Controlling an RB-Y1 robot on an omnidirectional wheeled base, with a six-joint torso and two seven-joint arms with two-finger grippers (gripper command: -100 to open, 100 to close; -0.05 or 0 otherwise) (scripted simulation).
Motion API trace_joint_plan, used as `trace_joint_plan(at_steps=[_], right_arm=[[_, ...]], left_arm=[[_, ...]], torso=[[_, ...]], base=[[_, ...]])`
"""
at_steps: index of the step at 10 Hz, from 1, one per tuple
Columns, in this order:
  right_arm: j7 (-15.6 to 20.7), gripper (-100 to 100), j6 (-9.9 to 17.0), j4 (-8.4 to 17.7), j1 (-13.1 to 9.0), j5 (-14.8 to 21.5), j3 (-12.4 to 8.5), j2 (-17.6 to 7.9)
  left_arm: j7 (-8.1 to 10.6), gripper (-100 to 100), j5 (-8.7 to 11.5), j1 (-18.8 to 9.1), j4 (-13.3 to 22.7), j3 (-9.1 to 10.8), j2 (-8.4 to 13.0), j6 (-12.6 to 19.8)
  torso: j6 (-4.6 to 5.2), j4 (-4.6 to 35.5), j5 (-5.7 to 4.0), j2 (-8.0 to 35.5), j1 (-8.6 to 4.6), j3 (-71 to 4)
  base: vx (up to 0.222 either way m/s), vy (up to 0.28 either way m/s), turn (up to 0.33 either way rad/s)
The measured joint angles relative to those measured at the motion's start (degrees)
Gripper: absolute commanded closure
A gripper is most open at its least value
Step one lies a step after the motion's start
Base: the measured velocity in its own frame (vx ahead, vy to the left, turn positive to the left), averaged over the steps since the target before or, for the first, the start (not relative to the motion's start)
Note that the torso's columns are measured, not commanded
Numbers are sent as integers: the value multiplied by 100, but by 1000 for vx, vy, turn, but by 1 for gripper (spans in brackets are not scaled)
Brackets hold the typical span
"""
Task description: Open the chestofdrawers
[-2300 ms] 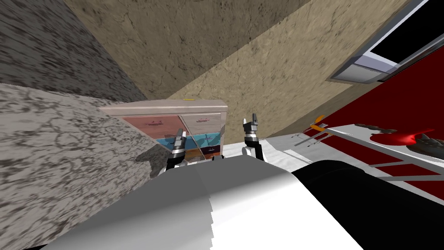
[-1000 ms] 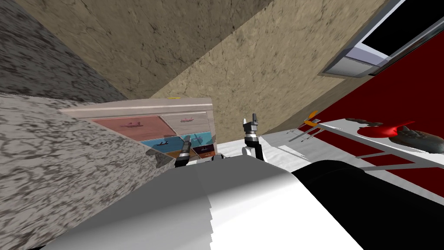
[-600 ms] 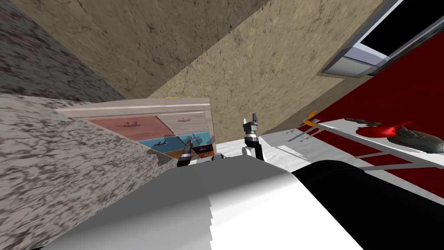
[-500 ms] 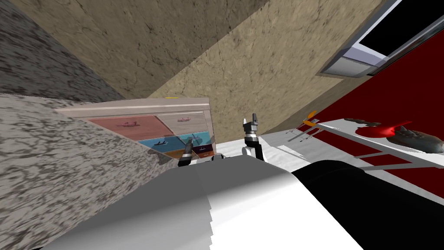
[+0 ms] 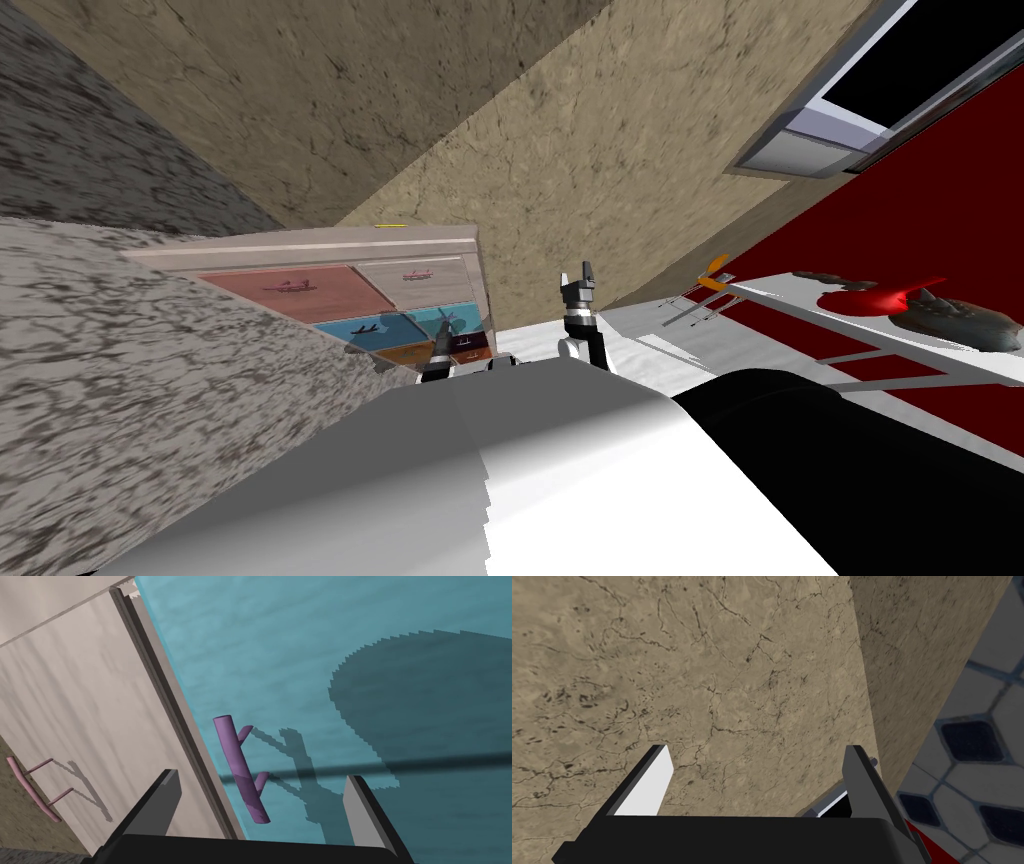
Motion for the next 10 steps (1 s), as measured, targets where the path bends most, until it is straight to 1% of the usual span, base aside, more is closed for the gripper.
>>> trace_joint_plan(at_steps=[1,3,4,5,6,9,10], right_arm=[[0,0,0,0,0,0,0,0],[0,0,0,0,1,0,0,0],[0,0,0,0,1,0,0,0],[0,0,0,0,0,0,0,0],[0,0,0,0,-1,0,0,0],[0,0,0,1,-2,0,0,0],[0,0,0,1,-2,0,0,0]], left_arm=[[0,-100,0,-2,7,0,-11,-4],[15,-100,-2,-32,-151,9,0,170],[16,100,-2,-35,-161,9,0,193],[9,100,-2,-18,-94,3,-7,123],[7,100,-4,-17,-95,-5,-10,87],[38,100,-21,83,-282,-50,14,184],[48,100,-26,116,-338,-64,21,210]], torso=[[0,0,0,1,2,1],[0,-3,-1,-12,-4,-7],[0,-1,-1,2,-6,0],[0,5,-1,23,-7,13],[3,-2,3,2,0,6],[1,4,-1,15,-5,10],[0,2,-1,6,-4,4]], base=[[29,-4,-11],[45,0,-11],[-29,2,23],[-23,0,10],[-136,-14,15],[-172,-7,13],[-80,1,1]])
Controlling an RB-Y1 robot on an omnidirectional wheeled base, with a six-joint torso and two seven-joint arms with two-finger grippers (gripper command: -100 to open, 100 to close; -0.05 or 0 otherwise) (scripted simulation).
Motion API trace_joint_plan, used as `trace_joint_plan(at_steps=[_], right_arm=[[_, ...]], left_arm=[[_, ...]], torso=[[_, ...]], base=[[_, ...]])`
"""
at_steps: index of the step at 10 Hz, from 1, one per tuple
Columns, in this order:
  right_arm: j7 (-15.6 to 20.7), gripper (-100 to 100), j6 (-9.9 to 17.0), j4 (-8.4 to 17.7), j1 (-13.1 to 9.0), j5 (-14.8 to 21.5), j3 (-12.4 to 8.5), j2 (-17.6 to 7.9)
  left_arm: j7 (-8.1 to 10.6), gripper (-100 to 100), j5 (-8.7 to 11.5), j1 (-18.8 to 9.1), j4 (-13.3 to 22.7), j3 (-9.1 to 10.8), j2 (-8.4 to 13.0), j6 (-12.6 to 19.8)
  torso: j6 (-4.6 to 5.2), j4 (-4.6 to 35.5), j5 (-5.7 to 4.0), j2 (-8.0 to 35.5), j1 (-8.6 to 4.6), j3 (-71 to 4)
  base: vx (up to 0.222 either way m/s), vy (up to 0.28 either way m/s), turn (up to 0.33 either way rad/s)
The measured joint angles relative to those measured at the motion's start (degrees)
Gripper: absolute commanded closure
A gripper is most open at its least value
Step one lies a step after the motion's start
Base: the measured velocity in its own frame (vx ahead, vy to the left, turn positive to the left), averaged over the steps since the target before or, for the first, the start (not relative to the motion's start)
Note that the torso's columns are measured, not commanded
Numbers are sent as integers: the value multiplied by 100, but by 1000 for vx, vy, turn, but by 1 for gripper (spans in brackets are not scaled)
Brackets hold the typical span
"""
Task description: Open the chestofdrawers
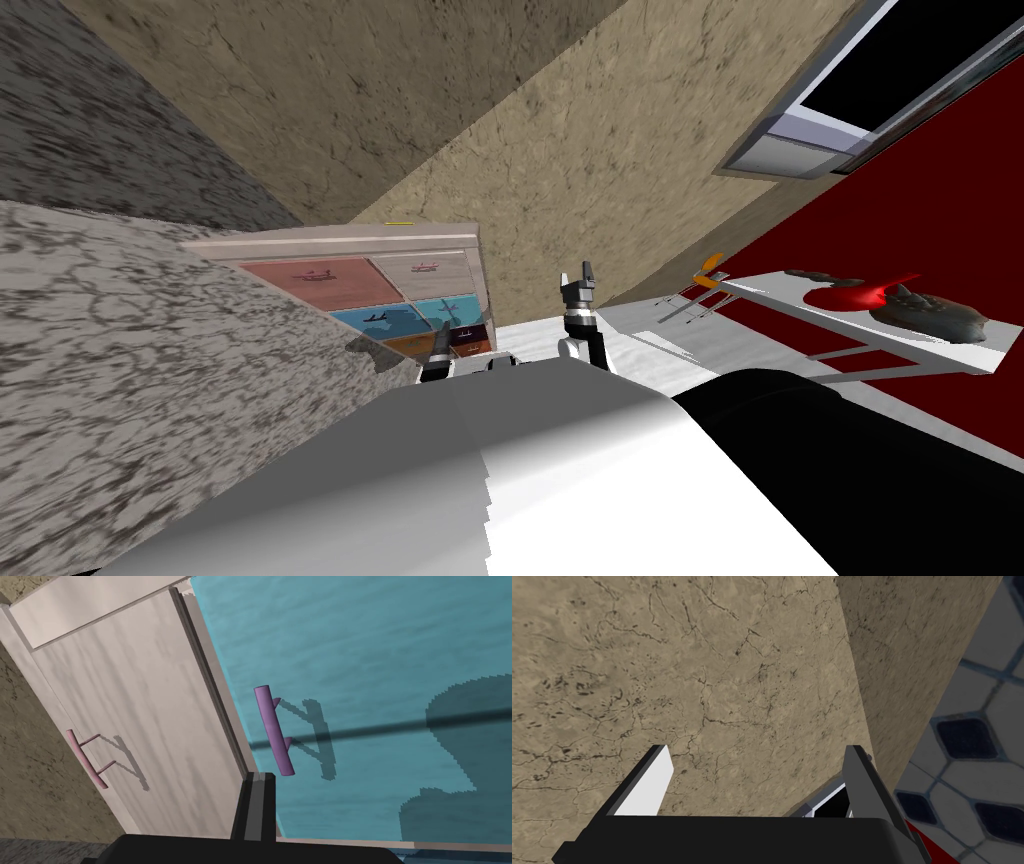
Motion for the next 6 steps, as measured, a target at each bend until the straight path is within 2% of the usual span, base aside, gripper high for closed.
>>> trace_joint_plan(at_steps=[1,4,6], right_arm=[[0,0,0,0,1,0,0,0],[0,0,-1,-1,3,0,-1,0],[0,0,-1,-1,4,0,-1,0]], left_arm=[[2,-100,-1,5,-6,-2,1,6],[15,-100,7,-3,-39,5,385,37],[38,-100,26,-39,-134,15,518,171]], torso=[[0,-7,0,-32,-1,-18],[0,-7,0,-23,-1,-15],[1,-4,-1,-16,-5,-9]], base=[[-14,1,-3],[32,5,-2],[120,22,-14]])
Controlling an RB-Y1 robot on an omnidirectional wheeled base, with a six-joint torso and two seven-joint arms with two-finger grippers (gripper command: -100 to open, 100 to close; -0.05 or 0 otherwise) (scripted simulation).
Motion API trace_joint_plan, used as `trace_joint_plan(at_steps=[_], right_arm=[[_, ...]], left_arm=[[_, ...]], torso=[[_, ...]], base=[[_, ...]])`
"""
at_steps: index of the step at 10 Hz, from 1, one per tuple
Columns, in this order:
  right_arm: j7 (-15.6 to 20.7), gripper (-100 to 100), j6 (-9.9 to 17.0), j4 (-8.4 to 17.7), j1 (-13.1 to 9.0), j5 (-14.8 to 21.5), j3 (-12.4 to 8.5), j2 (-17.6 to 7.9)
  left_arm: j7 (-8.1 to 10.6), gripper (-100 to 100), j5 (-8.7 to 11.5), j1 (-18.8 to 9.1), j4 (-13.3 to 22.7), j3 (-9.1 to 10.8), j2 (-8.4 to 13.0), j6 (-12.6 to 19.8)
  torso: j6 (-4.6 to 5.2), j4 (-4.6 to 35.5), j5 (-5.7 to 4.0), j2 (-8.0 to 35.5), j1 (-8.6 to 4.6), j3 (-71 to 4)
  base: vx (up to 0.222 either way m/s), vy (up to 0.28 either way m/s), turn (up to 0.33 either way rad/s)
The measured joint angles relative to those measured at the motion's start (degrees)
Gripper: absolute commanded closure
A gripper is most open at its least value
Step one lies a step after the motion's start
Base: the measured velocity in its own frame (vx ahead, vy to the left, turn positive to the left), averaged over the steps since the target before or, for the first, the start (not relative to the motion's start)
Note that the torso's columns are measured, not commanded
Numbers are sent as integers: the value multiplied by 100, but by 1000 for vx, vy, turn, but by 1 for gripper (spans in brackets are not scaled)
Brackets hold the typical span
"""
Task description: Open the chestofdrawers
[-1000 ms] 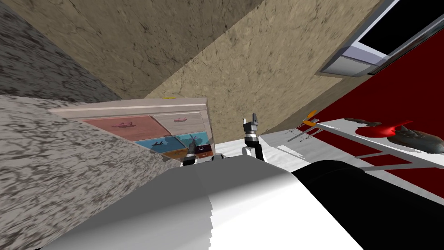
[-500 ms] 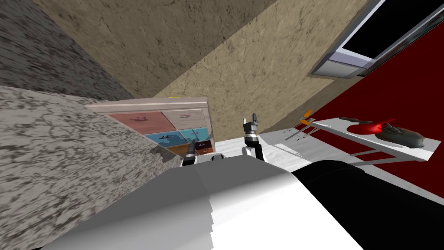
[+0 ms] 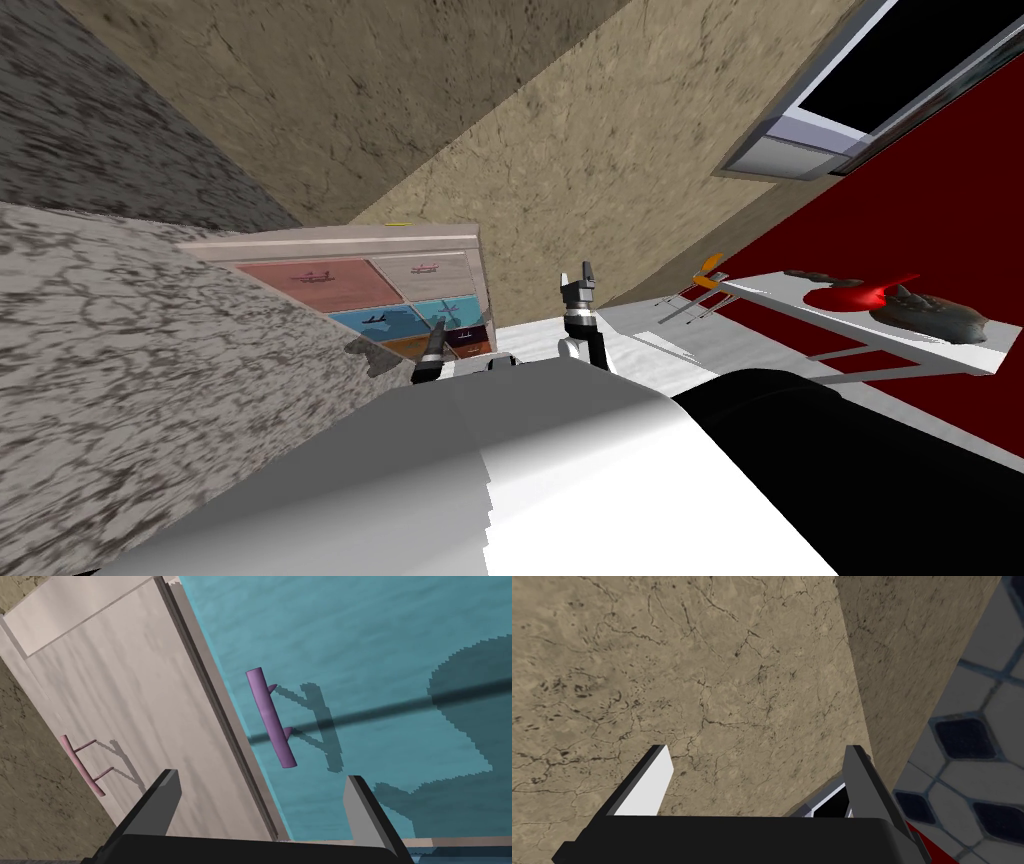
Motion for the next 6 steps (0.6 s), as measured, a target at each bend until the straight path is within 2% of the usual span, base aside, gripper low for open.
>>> trace_joint_plan(at_steps=[1,3,5,6], right_arm=[[0,0,0,0,1,0,0,0],[0,0,0,0,0,0,0,0],[0,0,0,0,-2,0,0,0],[0,0,0,0,-2,0,0,0]], left_arm=[[17,-100,14,-23,-37,6,19,91],[38,-100,31,-68,-79,13,-206,225],[48,-100,40,-100,-67,22,-441,267],[50,-100,41,-101,-66,22,-450,269]], torso=[[-1,-2,3,-6,12,-5],[-1,5,0,26,-2,14],[-1,10,-2,39,-7,23],[-1,7,-1,27,0,16]], base=[[129,49,-11],[56,17,-2],[0,0,0],[48,-4,-22]])
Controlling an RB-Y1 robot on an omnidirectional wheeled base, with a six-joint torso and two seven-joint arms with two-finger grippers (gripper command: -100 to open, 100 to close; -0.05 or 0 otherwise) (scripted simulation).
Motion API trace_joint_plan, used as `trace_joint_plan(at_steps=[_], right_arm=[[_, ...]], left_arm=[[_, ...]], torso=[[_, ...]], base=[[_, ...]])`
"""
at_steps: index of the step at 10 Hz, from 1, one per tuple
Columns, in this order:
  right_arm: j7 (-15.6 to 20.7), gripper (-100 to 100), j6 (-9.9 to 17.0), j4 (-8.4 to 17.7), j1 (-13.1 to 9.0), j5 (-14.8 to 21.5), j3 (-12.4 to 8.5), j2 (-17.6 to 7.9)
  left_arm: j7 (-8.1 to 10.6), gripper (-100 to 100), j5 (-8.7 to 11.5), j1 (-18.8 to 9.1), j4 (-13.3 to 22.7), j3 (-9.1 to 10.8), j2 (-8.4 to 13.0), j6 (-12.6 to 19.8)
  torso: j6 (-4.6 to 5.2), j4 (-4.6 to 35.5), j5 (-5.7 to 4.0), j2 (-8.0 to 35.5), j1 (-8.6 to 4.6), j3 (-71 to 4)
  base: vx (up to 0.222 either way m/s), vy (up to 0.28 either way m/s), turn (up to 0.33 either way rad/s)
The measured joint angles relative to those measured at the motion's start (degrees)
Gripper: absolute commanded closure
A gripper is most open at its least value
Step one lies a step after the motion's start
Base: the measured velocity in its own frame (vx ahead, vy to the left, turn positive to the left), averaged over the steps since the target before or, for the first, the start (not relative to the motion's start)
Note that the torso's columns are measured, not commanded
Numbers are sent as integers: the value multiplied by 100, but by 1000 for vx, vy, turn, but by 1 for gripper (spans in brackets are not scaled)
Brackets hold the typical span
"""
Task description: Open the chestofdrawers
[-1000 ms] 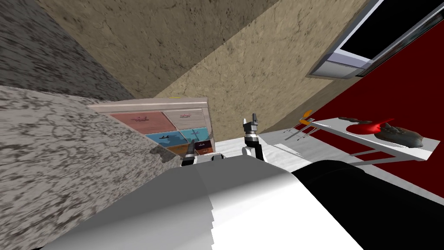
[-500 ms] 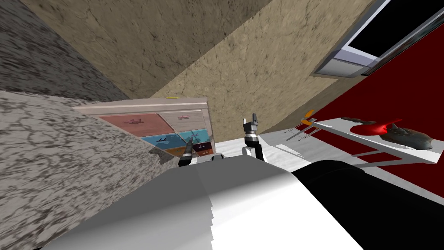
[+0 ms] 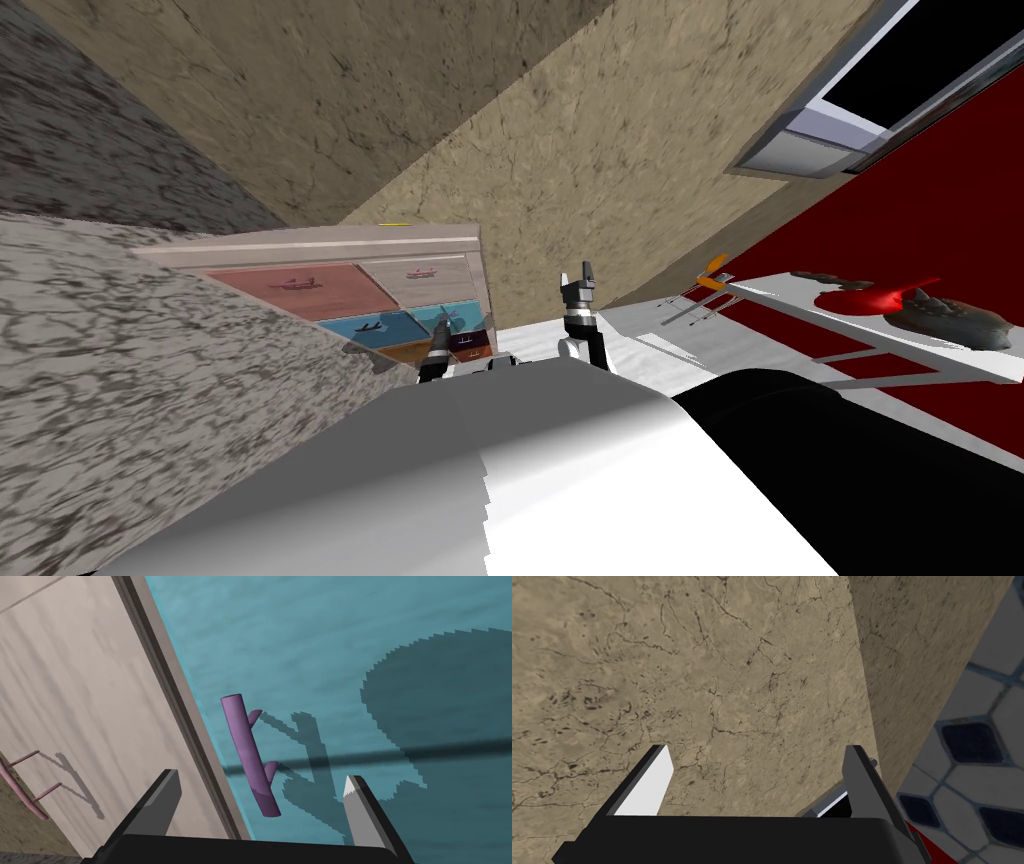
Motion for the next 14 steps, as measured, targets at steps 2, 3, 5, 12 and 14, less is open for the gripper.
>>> trace_joint_plan(at_steps=[2,3,5,12,14], right_arm=[[0,0,0,0,1,0,0,0],[0,0,0,0,1,0,0,0],[0,0,0,0,0,0,0,0],[0,0,0,0,-2,0,0,0],[0,0,0,0,-1,0,0,0]], left_arm=[[19,-100,1,18,-203,0,11,177],[22,100,1,18,-216,0,12,199],[19,100,3,-7,-122,-5,4,112],[79,100,-28,308,-477,-123,55,236],[103,-100,-35,408,-696,-153,80,349]], torso=[[0,-11,2,-37,5,-24],[0,-7,2,-18,5,-13],[-2,-4,1,-5,6,-1],[-1,6,-6,14,-12,5],[1,1,-5,-24,-3,-14]], base=[[59,1,-11],[-27,2,27],[-66,-12,6],[-171,-14,14],[-54,-3,-16]])
